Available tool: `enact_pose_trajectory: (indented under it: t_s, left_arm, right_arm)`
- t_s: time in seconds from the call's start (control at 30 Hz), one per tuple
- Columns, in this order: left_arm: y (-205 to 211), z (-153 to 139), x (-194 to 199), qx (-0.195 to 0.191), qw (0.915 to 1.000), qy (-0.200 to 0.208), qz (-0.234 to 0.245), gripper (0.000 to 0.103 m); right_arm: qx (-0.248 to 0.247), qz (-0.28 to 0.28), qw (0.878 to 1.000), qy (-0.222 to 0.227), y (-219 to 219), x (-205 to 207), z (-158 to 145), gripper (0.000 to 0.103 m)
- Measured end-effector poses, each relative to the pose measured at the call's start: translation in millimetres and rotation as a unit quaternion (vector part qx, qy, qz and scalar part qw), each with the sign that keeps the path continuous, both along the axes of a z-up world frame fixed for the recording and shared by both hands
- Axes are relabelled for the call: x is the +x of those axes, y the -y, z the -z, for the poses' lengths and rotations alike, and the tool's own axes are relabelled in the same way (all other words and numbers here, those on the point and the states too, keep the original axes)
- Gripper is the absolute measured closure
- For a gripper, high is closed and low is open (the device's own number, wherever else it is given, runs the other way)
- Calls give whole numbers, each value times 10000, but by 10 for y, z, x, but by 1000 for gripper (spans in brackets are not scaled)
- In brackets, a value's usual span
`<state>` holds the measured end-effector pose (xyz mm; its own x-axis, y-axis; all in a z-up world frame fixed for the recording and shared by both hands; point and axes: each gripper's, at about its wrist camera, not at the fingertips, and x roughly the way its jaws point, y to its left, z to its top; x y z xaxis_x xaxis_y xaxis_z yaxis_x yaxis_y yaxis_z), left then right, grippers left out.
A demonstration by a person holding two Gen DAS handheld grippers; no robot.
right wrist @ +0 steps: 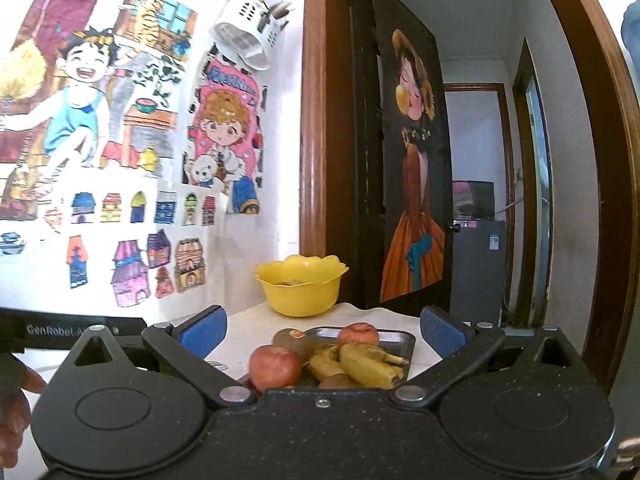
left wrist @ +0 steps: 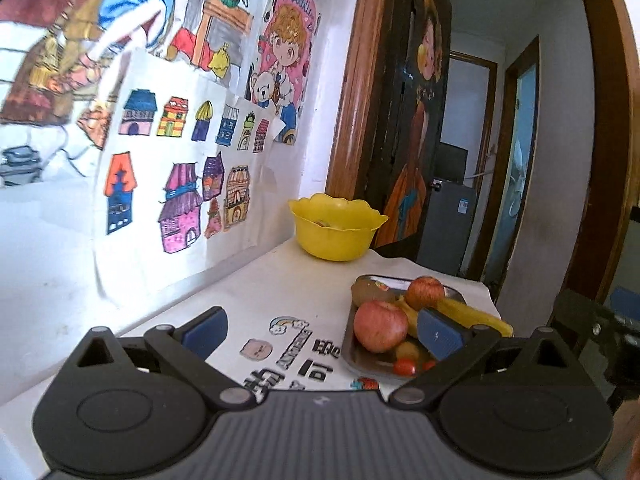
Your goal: Organize fruits
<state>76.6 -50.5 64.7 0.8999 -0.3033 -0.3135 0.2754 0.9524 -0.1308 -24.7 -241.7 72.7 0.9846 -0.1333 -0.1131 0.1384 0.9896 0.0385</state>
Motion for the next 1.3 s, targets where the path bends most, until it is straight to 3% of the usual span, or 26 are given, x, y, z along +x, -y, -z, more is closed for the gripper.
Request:
enact_pose_trajectory:
  t_s: [0.47,1.3]
  left_arm:
    - [-177,137,-452,-30,9998,-85,-186,0]
    - [-213,501,-479,122,9984,-422,-362,0]
  right_arm:
    - [98,-1,9998,-179,-151,-414,127,1]
    - [240,-37,9959,-877,-351,-397,550,1]
